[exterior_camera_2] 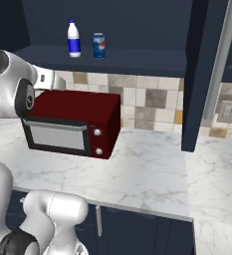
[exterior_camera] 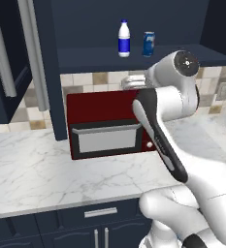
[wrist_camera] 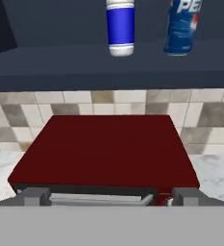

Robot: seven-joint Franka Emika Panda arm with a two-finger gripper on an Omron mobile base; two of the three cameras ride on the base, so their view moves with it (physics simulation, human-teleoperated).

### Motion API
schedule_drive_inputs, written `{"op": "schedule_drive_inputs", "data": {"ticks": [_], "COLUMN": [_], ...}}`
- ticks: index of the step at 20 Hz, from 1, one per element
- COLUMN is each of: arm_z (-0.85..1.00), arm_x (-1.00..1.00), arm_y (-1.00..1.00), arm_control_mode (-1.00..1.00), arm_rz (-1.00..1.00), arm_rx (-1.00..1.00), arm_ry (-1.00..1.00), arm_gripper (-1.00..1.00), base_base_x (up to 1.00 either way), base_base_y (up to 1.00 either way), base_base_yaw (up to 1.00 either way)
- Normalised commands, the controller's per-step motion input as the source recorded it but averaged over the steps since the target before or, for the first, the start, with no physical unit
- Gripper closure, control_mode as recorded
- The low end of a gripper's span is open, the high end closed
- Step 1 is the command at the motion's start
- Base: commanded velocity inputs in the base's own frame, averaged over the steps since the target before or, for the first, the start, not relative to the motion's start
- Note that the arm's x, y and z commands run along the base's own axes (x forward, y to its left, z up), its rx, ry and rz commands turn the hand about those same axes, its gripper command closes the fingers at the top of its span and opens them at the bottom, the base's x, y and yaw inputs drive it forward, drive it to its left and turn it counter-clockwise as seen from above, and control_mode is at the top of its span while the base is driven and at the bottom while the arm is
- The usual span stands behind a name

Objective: Sort all alcoholic drinks to one cabinet, and non-alcoholic drinks to the other.

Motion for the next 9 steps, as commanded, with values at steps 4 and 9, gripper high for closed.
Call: {"op": "schedule_drive_inputs", "data": {"ticks": [4,9], "arm_z": [-0.72,-0.74], "arm_x": [-1.00,-0.88], "arm_y": [0.00,0.00], "arm_control_mode": [-1.00,-1.00], "arm_rz": [-0.02,-0.02], "arm_rx": [0.05,0.05], "arm_ry": [0.13,0.16], "arm_gripper": [-1.00,-1.00], "base_base_x": [0.00,0.00], "base_base_y": [0.00,0.00], "base_base_yaw": [0.00,0.00]}}
